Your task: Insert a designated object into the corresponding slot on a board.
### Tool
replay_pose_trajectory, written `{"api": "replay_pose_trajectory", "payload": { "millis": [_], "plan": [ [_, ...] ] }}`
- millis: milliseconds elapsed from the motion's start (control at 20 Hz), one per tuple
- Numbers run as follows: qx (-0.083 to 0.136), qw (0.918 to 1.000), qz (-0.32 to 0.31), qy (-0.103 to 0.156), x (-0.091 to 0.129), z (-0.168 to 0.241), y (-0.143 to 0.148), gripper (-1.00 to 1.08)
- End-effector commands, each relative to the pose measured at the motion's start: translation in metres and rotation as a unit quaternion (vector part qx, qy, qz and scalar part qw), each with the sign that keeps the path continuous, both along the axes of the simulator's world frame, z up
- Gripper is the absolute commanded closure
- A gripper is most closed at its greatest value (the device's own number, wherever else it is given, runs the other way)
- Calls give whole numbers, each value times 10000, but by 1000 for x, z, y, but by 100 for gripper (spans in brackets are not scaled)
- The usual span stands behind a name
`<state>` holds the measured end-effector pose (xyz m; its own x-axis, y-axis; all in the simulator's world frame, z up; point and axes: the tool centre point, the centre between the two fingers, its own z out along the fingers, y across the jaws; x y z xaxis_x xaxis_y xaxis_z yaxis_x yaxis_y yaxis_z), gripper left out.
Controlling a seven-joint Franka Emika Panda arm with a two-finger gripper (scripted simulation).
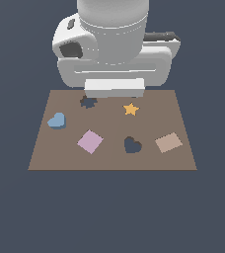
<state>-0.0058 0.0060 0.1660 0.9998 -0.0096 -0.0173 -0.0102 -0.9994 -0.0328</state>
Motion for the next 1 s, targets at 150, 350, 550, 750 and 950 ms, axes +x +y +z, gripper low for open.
{"api": "replay_pose_trajectory", "payload": {
  "millis": [150, 350, 550, 750, 950],
  "plan": [
    [-3, 10000, 10, -1, 0, -2, -3, -92],
    [-13, 10000, 56, -7, -2, -9, -14, -92],
    [-32, 9999, 136, -16, -4, -22, -35, -92],
    [-59, 9997, 253, -30, -6, -41, -66, -92],
    [-92, 9992, 396, -48, -7, -64, -104, -92]
  ]
}}
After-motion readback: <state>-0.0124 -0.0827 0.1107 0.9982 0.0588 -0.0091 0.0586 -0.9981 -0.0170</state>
